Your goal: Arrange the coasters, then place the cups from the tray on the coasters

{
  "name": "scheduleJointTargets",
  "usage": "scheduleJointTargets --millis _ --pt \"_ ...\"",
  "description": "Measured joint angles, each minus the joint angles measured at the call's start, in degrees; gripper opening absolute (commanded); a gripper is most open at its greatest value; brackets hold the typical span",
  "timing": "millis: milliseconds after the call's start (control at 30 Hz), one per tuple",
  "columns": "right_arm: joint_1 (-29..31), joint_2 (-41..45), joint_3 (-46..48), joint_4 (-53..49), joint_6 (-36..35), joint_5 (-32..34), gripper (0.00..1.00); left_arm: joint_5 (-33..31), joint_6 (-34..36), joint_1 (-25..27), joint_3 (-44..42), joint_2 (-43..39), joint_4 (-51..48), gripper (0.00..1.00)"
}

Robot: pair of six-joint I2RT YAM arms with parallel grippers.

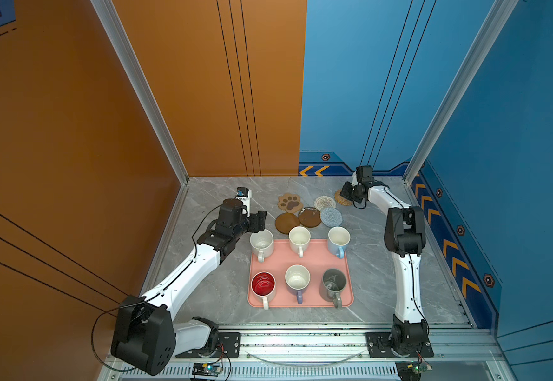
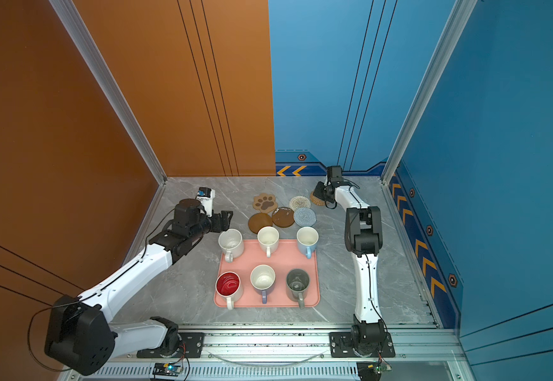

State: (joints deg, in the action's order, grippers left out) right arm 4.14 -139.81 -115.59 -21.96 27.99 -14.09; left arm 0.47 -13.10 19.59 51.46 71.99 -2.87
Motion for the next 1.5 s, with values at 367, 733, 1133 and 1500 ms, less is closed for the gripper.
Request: scheduleJointTargets --millis 367,733,1133,1500 --pt "-0.5 -4.1 -6.2 -7.2 0.8 3.1 0.00 -1.7 0.2 1.8 1.0 -0.5 -2.2 0.83" --pt "-2.2 2.6 3.9 -8.2 0.4 5.7 0.00 -3.5 1.7 3.4 1.7 -0.6 -3.0 0.84" --pt "-3.3 14.5 21.7 -8.9 -1.8 7.4 0.00 -4.0 1.7 3.8 1.7 -0.6 -3.3 0.84" --pt "-2.7 19.7 29.1 -8.9 -2.1 8.0 0.00 -5.5 1.7 4.4 1.7 -0.6 -4.5 0.85"
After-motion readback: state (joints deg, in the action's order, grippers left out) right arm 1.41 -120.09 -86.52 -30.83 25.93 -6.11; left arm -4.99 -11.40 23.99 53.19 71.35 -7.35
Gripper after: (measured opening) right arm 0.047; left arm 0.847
